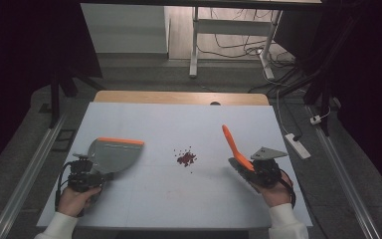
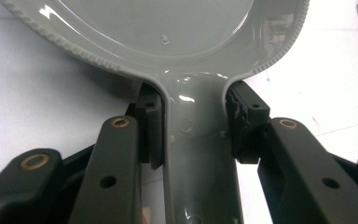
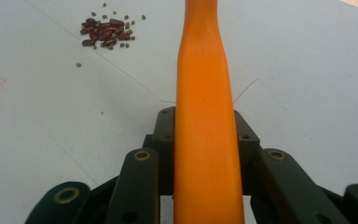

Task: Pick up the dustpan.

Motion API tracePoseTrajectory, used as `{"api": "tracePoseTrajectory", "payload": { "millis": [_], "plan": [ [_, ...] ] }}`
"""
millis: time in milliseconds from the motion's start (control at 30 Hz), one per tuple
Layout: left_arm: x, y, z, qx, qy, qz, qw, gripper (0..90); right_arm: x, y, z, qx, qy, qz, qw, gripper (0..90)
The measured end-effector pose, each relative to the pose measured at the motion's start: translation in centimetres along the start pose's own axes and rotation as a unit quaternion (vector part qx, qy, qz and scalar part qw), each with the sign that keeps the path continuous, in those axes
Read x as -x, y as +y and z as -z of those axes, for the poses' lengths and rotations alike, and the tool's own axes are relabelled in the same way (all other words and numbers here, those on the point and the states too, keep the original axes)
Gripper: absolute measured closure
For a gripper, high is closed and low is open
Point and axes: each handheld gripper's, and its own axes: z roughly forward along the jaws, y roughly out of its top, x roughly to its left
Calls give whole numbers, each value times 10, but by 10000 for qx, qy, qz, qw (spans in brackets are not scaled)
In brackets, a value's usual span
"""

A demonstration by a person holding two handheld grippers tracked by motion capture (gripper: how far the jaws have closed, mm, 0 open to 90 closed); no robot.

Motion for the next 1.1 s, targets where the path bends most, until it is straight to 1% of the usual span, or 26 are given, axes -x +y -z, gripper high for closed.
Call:
{"api": "tracePoseTrajectory", "payload": {
  "millis": [33, 67, 100, 133, 267, 333, 367, 467, 567, 767, 867, 900, 933, 967, 1000, 1067, 1100],
  "plan": [
    [0, 0, 0, 0, 0, 0, 10000, 614, 0, 0, 0, 0, 0, 0, 10000, 703],
    [0, 0, 1, 50, -12, -37, 10000, 614, 0, 0, 0, 9, 5, -14, 10000, 703],
    [-1, -1, 3, 159, -83, -131, 9998, 614, 1, 0, 1, 27, 1, -24, 10000, 703],
    [-1, -1, 3, 159, -83, -131, 9998, 614, 1, 0, 1, 27, 1, -24, 10000, 703],
    [-2, -1, 7, 328, -248, -253, 9988, 614, 2, 0, 2, 52, -36, -55, 10000, 703],
    [-3, -1, 8, 365, -316, -323, 9983, 614, 3, 0, 3, 65, -49, -43, 10000, 703],
    [-3, -1, 8, 365, -316, -323, 9983, 614, 3, 0, 3, 65, -49, -43, 10000, 703],
    [-4, -1, 8, 404, -398, -434, 9974, 613, 3, 0, 3, 71, -53, -53, 9999, 703],
    [-4, -1, 9, 445, -468, -564, 9963, 613, 2, 1, 3, 94, -9, -61, 9999, 703],
    [-6, 1, 8, 526, -539, -769, 9942, 614, 2, 2, 4, 118, -2, -44, 9999, 703],
    [-6, 3, 7, 563, -573, -902, 9927, 614, 2, 1, 4, 115, -8, -50, 9999, 703],
    [-6, 4, 7, 611, -548, -977, 9918, 614, 2, 1, 3, 115, -10, -48, 9999, 703],
    [-6, 4, 7, 611, -548, -977, 9918, 614, 2, 1, 3, 115, -10, -48, 9999, 703],
    [-6, 5, 6, 676, -553, -1007, 9911, 614, 2, 2, 3, 113, -11, -45, 9999, 703],
    [-6, 5, 6, 676, -553, -1007, 9911, 614, 2, 2, 3, 114, -9, -41, 9999, 703],
    [-8, 7, 6, 733, -576, -1053, 9901, 614, 2, 2, 4, 126, -10, -29, 9999, 703],
    [-8, 7, 6, 733, -576, -1053, 9901, 614, 2, 2, 4, 126, -10, -29, 9999, 703]
  ]
}}
